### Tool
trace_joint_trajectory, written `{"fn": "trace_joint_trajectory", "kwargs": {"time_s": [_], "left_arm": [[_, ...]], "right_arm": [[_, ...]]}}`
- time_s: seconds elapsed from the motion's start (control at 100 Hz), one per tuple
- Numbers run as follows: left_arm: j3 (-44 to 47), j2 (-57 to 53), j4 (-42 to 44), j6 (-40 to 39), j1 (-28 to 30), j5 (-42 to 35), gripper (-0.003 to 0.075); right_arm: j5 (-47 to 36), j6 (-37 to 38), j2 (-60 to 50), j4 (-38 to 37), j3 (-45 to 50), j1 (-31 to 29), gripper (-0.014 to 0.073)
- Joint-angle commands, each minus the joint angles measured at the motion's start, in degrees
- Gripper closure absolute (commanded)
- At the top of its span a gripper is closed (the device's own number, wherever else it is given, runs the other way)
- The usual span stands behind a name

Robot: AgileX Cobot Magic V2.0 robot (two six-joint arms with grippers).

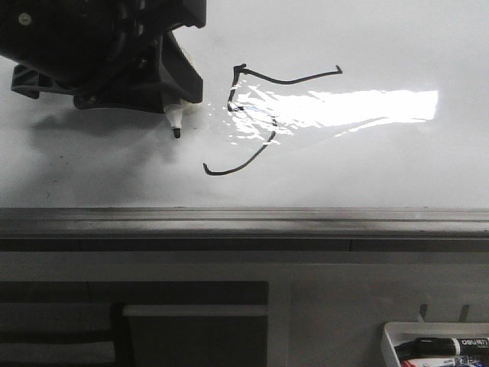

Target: Write number 5 on whiteboard

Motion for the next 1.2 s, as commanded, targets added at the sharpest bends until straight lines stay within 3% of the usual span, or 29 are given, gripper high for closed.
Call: {"fn": "trace_joint_trajectory", "kwargs": {"time_s": [0.0, 0.25, 0.56, 0.75, 0.82, 0.95, 1.09, 1.19], "left_arm": [[-0.1, 2.3, -0.1, -0.1, 1.3, -11.5, 0.0316], [-0.2, 0.5, -0.1, -0.1, 1.3, -11.3, 0.0171], [-0.2, -13.9, 1.9, -0.1, 1.3, -5.1, 0.0178], [3.4, -28.7, 12.2, -0.1, 1.3, -1.2, 0.0365], [5.9, -34.2, 16.9, -0.1, 1.3, 2.1, 0.047], [11.0, -43.8, 22.1, -0.1, 1.3, 9.2, 0.0741], [15.4, -50.0, 22.8, -0.1, 1.3, 13.7, 0.0741], [17.0, -51.6, 22.6, -0.1, 1.3, 16.2, 0.0741]], "right_arm": [[-4.0, 0.0, -0.2, -0.8, -1.6, -0.3, 0.0652], [-4.0, 0.0, -0.7, -1.1, -1.6, -0.3, 0.0652], [-2.2, 0.0, -10.7, -2.6, -1.6, -0.3, 0.0652], [10.0, 0.0, -21.7, -4.0, -0.7, -0.3, 0.0652], [12.2, 0.0, -27.3, -4.4, 2.1, -0.3, 0.0652], [12.1, 0.0, -40.1, -5.7, 9.6, -0.3, 0.0652], [12.1, 0.0, -51.8, -6.5, 15.4, -0.3, 0.0655], [15.0, 0.0, -50.1, -8.3, 16.3, -0.3, 0.0654]]}}
